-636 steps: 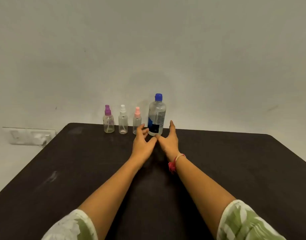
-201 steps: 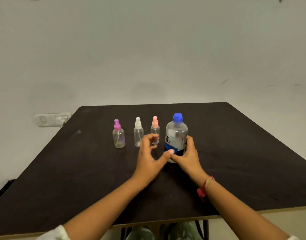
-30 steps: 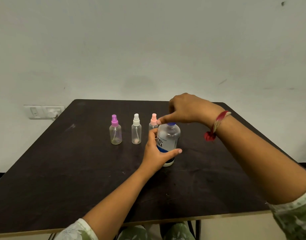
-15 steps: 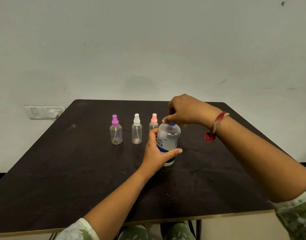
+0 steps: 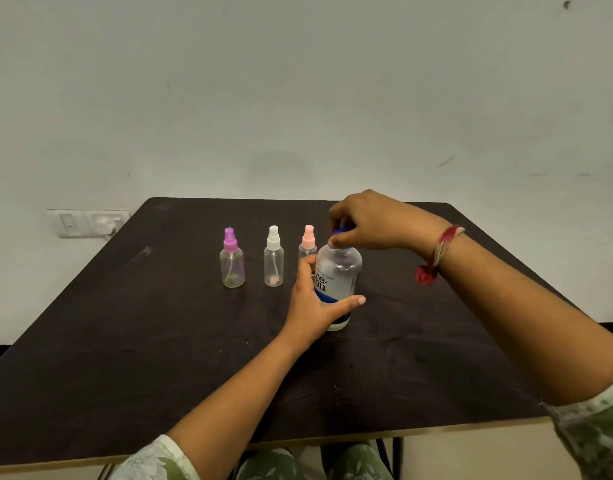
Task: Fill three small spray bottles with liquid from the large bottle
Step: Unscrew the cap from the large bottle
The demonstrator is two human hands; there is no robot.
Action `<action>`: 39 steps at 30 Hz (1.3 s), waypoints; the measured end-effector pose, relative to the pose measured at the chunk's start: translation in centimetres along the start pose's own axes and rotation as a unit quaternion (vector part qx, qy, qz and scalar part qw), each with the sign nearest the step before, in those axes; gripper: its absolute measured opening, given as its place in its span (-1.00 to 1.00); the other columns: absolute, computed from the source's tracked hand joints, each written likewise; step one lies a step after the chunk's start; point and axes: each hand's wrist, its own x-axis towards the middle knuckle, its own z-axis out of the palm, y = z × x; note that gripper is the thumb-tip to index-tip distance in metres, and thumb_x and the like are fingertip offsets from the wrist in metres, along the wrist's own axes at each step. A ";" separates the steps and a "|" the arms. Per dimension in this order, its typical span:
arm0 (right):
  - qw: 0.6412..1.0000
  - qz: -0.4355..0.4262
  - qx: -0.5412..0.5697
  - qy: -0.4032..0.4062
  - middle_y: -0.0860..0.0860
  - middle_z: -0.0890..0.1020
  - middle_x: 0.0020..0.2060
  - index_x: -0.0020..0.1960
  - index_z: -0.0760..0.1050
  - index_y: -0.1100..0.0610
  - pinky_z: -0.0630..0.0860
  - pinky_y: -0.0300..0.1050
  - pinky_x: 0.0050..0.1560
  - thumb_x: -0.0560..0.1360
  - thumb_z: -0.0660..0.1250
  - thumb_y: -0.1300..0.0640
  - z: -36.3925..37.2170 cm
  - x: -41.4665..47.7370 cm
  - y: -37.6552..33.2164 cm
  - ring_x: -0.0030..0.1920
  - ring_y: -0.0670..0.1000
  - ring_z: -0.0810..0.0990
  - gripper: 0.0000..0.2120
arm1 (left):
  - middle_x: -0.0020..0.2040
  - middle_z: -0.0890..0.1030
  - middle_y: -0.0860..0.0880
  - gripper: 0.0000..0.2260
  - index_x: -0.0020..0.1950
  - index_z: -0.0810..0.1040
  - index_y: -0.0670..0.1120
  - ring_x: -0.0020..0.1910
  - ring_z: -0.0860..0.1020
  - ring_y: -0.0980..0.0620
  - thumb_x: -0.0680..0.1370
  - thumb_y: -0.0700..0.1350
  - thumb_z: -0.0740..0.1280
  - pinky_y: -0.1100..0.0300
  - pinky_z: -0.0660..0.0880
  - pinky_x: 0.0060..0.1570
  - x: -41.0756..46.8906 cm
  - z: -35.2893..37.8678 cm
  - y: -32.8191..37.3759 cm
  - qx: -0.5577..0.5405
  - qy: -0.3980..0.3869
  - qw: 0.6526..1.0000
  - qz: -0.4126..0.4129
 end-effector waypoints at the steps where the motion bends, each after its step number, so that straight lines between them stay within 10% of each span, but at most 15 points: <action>1: 1.000 -0.005 0.016 -0.022 0.01 0.59 -0.01 0.03 0.52 0.05 0.41 -0.28 -0.20 0.49 0.36 0.10 -0.2 -0.1 0.1 -0.07 -0.03 0.53 -0.88 | 0.24 0.46 0.11 -0.27 0.30 0.28 0.07 0.25 0.45 0.18 0.26 0.01 0.61 0.17 0.45 0.25 0.0 0.0 0.0 -0.001 0.000 1.000 0.001; 6: 0.997 0.013 0.012 -0.068 -0.08 0.35 0.08 0.39 0.30 -0.04 0.40 -0.15 0.03 0.42 0.41 -0.12 -0.8 -0.6 -0.1 0.07 -0.04 0.41 -0.40 | 0.23 0.46 0.14 -0.27 0.30 0.27 0.07 0.24 0.44 0.23 0.27 -0.01 0.60 0.25 0.44 0.24 0.1 -0.1 0.0 -0.002 -0.004 1.000 0.000; 9: 0.998 0.049 -0.030 0.012 -0.01 0.54 -0.03 0.14 0.48 0.11 0.40 -0.17 -0.15 0.45 0.29 -0.26 -0.2 -0.4 -0.1 -0.04 0.01 0.51 -0.52 | 0.23 0.47 0.13 -0.26 0.29 0.28 0.07 0.25 0.45 0.19 0.24 0.06 0.60 0.18 0.45 0.25 0.1 0.0 0.0 0.000 0.000 1.000 -0.003; 14: 1.000 0.003 -0.012 -0.020 0.02 0.59 0.08 0.11 0.50 0.04 0.44 -0.24 -0.14 0.51 0.34 0.13 -0.5 -0.5 0.0 -0.02 -0.01 0.52 -0.82 | 0.24 0.46 0.11 -0.24 0.29 0.27 0.10 0.25 0.45 0.15 0.22 0.08 0.60 0.15 0.47 0.24 0.0 0.0 0.0 -0.001 -0.001 1.000 -0.007; 19: 0.996 0.011 0.003 -0.092 0.00 0.30 0.39 0.50 0.10 -0.10 0.44 -0.06 0.21 0.43 0.44 -0.06 -0.2 -1.1 0.0 0.32 0.06 0.38 -0.24 | 0.23 0.46 0.11 -0.26 0.31 0.28 0.03 0.24 0.45 0.19 0.26 -0.03 0.61 0.27 0.44 0.19 0.1 0.0 0.0 -0.003 0.000 1.000 -0.001; 22: 0.999 0.029 -0.033 -0.005 0.05 0.49 0.21 0.32 0.35 0.02 0.44 -0.14 0.00 0.48 0.25 -0.25 0.8 -1.1 0.1 0.10 0.05 0.51 -0.49 | 0.23 0.49 0.09 -0.25 0.29 0.29 0.05 0.24 0.47 0.16 0.22 0.08 0.59 0.16 0.47 0.22 0.1 0.0 -0.1 -0.004 0.001 1.000 -0.004; 27: 0.998 -0.044 -0.022 0.029 -0.02 0.53 -0.04 -0.01 0.40 0.00 0.35 -0.20 -0.14 0.56 0.26 0.05 1.6 -1.3 0.4 -0.06 -0.01 0.49 -0.95 | 0.22 0.49 0.07 -0.24 0.28 0.28 0.06 0.23 0.48 0.13 0.21 0.12 0.58 0.04 0.48 0.24 0.1 0.0 -0.3 -0.003 0.000 1.000 -0.006; 31: 0.992 -0.063 0.100 0.053 -0.09 0.56 0.00 0.04 0.51 -0.01 0.52 -0.17 0.01 0.49 0.33 0.23 1.8 -1.8 1.9 -0.01 -0.09 0.52 -0.81 | 0.24 0.48 0.09 -0.23 0.29 0.28 0.06 0.24 0.47 0.15 0.20 0.14 0.57 0.09 0.47 0.25 0.1 -0.1 -0.3 0.001 0.003 1.000 0.001; 39: 0.829 0.013 0.457 0.322 0.03 0.65 -0.07 -0.15 0.41 0.05 0.51 -0.30 -0.10 0.36 0.49 0.33 8.3 -4.1 4.8 -0.04 -0.11 0.62 -0.71 | 0.27 0.42 0.13 -0.23 0.28 0.22 0.11 0.27 0.42 0.18 0.20 0.20 0.53 0.18 0.42 0.27 0.0 -0.2 -0.2 0.026 -0.002 1.000 -0.003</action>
